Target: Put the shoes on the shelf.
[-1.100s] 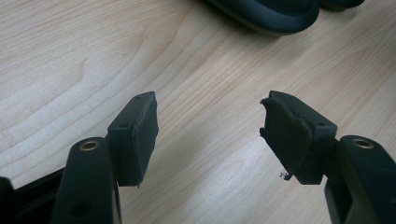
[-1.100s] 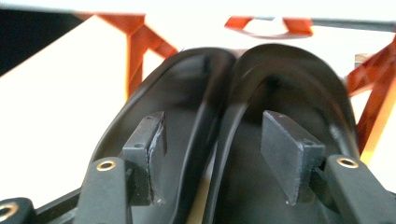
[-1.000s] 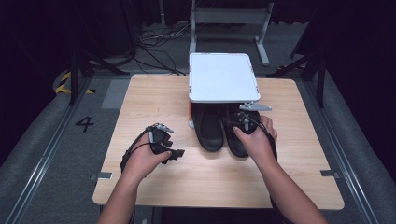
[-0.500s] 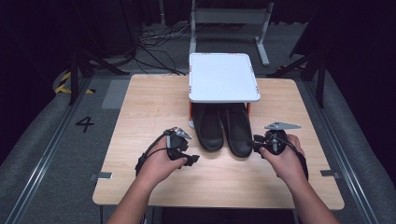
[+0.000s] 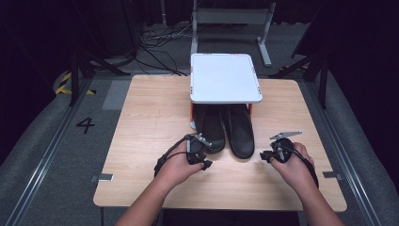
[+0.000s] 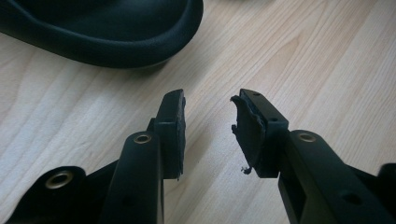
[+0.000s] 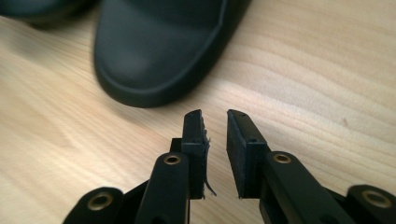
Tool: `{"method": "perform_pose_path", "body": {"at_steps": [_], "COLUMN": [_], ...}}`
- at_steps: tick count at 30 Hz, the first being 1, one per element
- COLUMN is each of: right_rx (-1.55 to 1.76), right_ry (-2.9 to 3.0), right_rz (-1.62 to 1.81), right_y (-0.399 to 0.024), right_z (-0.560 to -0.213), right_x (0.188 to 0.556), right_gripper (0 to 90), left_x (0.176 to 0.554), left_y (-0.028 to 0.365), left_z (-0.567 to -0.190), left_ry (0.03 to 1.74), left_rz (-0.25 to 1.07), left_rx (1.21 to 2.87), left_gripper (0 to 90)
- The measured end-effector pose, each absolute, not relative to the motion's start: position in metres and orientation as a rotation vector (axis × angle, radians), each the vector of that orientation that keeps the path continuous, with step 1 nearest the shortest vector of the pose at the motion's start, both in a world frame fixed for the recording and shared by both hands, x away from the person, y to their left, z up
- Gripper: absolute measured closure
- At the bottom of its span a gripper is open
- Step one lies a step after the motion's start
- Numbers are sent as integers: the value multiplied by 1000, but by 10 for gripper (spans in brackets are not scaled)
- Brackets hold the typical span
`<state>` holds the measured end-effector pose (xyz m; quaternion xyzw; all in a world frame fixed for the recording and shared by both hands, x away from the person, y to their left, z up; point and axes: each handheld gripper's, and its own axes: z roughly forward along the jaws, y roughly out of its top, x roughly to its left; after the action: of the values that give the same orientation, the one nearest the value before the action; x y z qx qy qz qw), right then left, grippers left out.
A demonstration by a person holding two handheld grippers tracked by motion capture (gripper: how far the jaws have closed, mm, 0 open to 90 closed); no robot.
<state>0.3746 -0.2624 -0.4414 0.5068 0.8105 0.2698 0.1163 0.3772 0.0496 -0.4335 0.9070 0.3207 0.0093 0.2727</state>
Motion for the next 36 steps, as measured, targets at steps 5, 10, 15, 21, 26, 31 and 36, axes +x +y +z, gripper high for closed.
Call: {"method": "perform_pose_path", "body": {"at_steps": [5,10,15,21,26,31,36], "right_rx": [1484,1481,1418,1432,1414,1416,1417], "right_ry": [2341,2362,2406,2420,2445,2478,2505], "right_rz": [784,860,903,907,930,899,883], "right_y": [-255,-244,-228,-228,-223,-213,-205], "right_z": [-459,-463,-463,-453,-440,-447,-457], "right_x": [380,384,382,376,364,365,375], "right_gripper": [755,791,806,781,794,799,803], "left_x": [380,381,383,383,383,386,388], "left_y": [47,49,54,51,37,25,17], "left_z": [-435,-436,-437,-438,-442,-447,-452], "left_ry": [863,877,893,897,886,913,910], "left_rz": [23,19,22,31,18,44,47], "left_rx": [2439,2437,2434,2431,2461,2498,2515], "left_gripper": [623,615,614,613,655,693,696]}}
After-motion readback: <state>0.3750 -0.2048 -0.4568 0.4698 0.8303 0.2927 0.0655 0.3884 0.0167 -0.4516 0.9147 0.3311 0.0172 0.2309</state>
